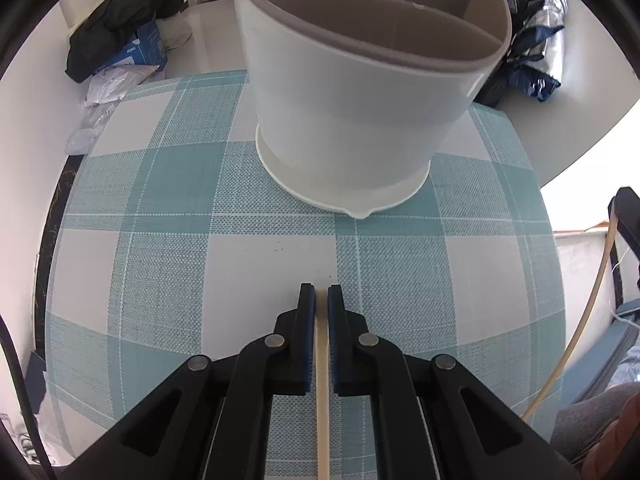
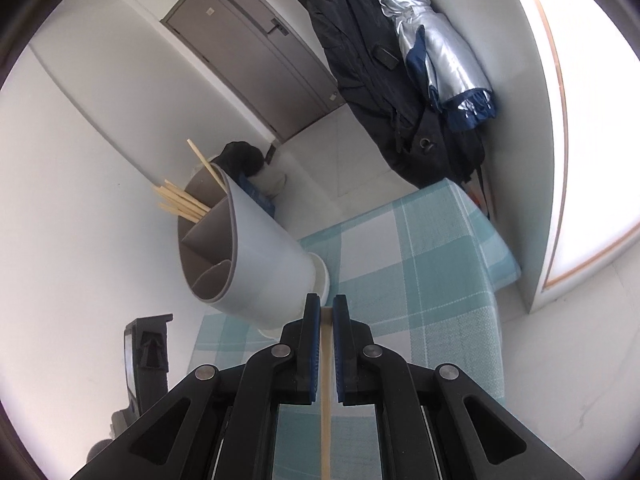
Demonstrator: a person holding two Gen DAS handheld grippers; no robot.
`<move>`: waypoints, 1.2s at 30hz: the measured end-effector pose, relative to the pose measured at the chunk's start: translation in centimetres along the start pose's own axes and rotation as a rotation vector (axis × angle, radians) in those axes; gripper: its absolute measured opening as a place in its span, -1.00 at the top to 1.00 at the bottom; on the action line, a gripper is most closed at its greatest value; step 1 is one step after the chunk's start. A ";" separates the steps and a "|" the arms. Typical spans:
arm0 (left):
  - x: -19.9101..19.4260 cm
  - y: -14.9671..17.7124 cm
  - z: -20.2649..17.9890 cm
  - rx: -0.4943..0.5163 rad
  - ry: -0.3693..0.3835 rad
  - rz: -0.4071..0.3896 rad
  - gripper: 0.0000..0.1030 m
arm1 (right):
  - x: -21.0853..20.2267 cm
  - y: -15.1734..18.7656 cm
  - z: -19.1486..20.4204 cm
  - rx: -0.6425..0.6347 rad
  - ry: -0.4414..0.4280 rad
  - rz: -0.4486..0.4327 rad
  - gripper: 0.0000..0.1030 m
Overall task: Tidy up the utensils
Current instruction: 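Lower the left gripper to the last chopstick and close on it while the right gripper holds its chopstick, then raise both chopsticks over the utensil holder and lower them inside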
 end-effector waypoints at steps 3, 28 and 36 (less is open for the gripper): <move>-1.4 -0.3 -0.6 -0.033 0.031 -0.056 0.95 | -0.7 0.0 0.3 0.001 -0.015 -0.010 0.89; -16.7 -0.1 -3.1 0.052 0.133 -0.516 0.96 | -7.1 3.4 10.7 -0.404 0.012 -0.216 0.90; -17.3 0.4 -2.8 0.074 0.136 -0.510 0.96 | -7.6 4.1 11.0 -0.411 0.040 -0.222 0.90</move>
Point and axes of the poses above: each gripper's, at about its wrist camera, not at the fingertips, and x roughly the way its jaws point, z to its left, y to its underside, the point moved 6 cm from there along x, roughly the way its jaws point, and after that the axes turned 1 degree about z, right-handed, at the moved point
